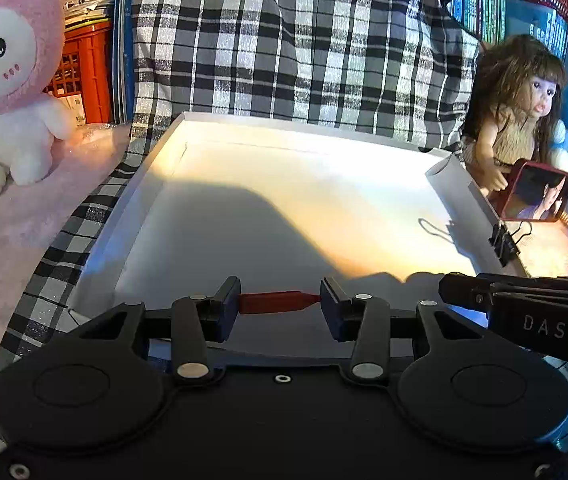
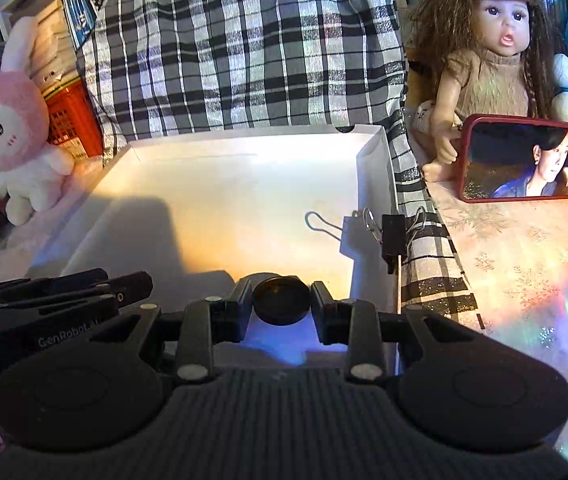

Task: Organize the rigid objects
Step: 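Lower the red stick into the box and open the left tool while the right tool releases the lid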

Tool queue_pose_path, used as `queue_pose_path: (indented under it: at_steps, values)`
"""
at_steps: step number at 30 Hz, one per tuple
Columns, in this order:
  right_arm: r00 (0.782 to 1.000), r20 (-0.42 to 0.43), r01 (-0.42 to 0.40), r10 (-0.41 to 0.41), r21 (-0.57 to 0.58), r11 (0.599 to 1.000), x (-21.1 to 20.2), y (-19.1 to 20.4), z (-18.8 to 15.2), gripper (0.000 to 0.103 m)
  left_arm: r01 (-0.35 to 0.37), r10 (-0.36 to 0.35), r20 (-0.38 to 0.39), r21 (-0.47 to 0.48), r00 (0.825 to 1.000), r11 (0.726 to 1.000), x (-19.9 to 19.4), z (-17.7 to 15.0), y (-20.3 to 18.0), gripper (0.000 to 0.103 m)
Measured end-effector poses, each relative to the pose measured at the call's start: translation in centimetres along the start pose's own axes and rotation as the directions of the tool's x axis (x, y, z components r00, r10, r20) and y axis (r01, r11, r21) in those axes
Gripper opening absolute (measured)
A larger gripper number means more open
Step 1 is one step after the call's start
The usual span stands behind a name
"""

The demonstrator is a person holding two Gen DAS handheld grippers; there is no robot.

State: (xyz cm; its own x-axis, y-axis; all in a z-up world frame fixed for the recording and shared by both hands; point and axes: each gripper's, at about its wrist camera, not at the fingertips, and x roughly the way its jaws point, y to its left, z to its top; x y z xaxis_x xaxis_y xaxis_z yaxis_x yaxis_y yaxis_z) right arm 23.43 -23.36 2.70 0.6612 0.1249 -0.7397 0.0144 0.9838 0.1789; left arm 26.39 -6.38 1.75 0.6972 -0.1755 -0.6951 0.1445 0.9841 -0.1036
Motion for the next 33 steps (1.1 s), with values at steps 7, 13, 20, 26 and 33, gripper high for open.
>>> queue_pose_path:
  at_steps: [7, 13, 20, 26, 33]
  values:
    - [1.000, -0.009, 0.010, -0.010, -0.016, 1.000, 0.9, 0.0, -0.2, 0.037, -0.031, 0.030, 0.015, 0.054, 0.999, 0.998, 0.4, -0.4, -0.5, 0.042]
    - [1.000, 0.015, -0.015, 0.015, -0.009, 1.000, 0.2, -0.2, -0.3, 0.058, -0.024, 0.022, 0.047, 0.045, 0.999, 0.999, -0.8, -0.4, -0.3, 0.056]
    - [0.995, 0.081, -0.053, 0.053, -0.001, 0.999, -2.8, -0.7, -1.1, 0.065, -0.002, -0.004, 0.116, 0.050, 0.993, 0.999, -4.6, -0.9, 0.3, 0.082]
    - [0.986, 0.153, -0.057, 0.064, -0.053, 0.997, -6.3, -0.7, -3.4, 0.077, 0.035, -0.045, 0.129, 0.079, 0.991, 0.996, -7.9, -3.1, 0.8, 0.087]
    - [0.968, 0.243, -0.037, 0.068, -0.130, 0.991, -10.7, -0.1, -7.8, 0.084, 0.044, -0.058, 0.173, 0.085, 0.983, 0.995, -12.1, -6.9, 1.2, 0.088]
